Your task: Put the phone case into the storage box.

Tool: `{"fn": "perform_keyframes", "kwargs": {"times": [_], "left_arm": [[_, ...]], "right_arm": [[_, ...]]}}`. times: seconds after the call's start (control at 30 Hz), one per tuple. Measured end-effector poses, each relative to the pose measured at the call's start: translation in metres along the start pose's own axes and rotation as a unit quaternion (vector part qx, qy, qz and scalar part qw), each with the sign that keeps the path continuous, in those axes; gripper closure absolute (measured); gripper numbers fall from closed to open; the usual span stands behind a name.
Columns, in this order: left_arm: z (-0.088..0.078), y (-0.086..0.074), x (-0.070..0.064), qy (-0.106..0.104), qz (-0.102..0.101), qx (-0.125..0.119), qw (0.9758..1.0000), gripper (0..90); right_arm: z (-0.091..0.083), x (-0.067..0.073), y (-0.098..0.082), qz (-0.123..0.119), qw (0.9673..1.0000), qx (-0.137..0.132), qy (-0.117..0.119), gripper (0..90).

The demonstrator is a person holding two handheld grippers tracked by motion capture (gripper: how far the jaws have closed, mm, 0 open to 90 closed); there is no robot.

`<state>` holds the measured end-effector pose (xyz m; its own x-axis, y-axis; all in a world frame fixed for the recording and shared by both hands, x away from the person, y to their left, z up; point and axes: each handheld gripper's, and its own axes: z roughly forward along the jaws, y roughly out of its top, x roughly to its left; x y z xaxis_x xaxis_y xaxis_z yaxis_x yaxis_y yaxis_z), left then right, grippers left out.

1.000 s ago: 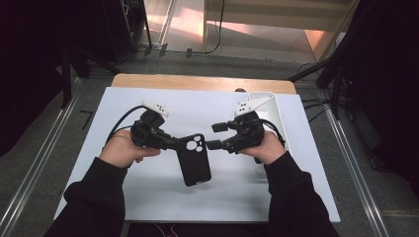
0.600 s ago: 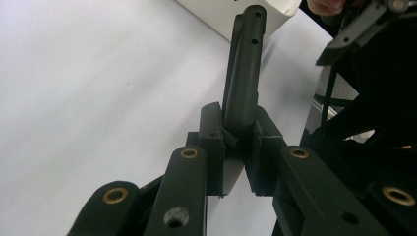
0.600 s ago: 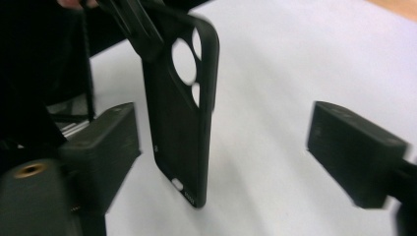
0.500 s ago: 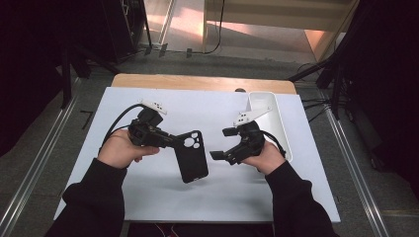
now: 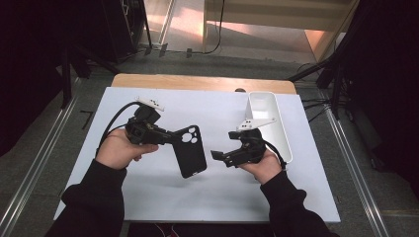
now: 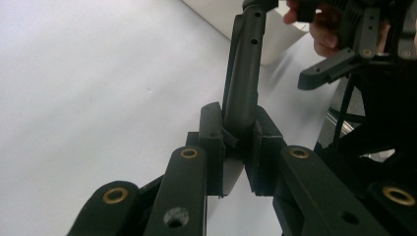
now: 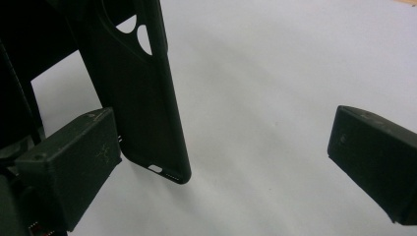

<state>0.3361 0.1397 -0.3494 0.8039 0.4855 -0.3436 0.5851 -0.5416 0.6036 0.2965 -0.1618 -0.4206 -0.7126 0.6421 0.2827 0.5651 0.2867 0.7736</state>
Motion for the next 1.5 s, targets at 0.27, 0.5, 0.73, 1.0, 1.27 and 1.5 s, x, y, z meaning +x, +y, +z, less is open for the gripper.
{"fn": "perform_keyframes", "kwargs": {"times": [0.27, 0.5, 0.73, 1.0, 1.27, 1.5], "left_arm": [[-0.001, 0.001, 0.000, 0.028, -0.023, -0.016, 0.9992, 79.3], [0.003, 0.002, -0.001, 0.055, -0.040, -0.021, 0.9974, 79.2], [0.006, 0.003, -0.003, 0.075, -0.064, -0.029, 0.9947, 79.2], [0.006, 0.003, 0.001, 0.081, -0.093, -0.032, 0.9918, 79.2], [0.006, 0.003, 0.000, 0.086, -0.109, -0.036, 0.9896, 79.2], [0.011, 0.003, 0.002, 0.086, -0.116, -0.033, 0.9889, 79.2]], "right_arm": [[0.004, 0.007, -0.012, 0.005, 0.9997, -0.010, -0.022, 0.0], [0.004, 0.014, -0.020, 0.006, 0.9987, -0.039, -0.032, 0.0], [0.012, 0.020, -0.023, 0.012, 0.9981, -0.040, -0.045, 0.0], [0.023, 0.031, -0.023, 0.014, 0.9969, -0.042, -0.066, 0.0], [0.036, 0.035, -0.020, 0.031, 0.9959, -0.049, -0.069, 0.0], [0.046, 0.042, -0.016, 0.027, 0.9954, -0.049, -0.077, 0.0]]}}
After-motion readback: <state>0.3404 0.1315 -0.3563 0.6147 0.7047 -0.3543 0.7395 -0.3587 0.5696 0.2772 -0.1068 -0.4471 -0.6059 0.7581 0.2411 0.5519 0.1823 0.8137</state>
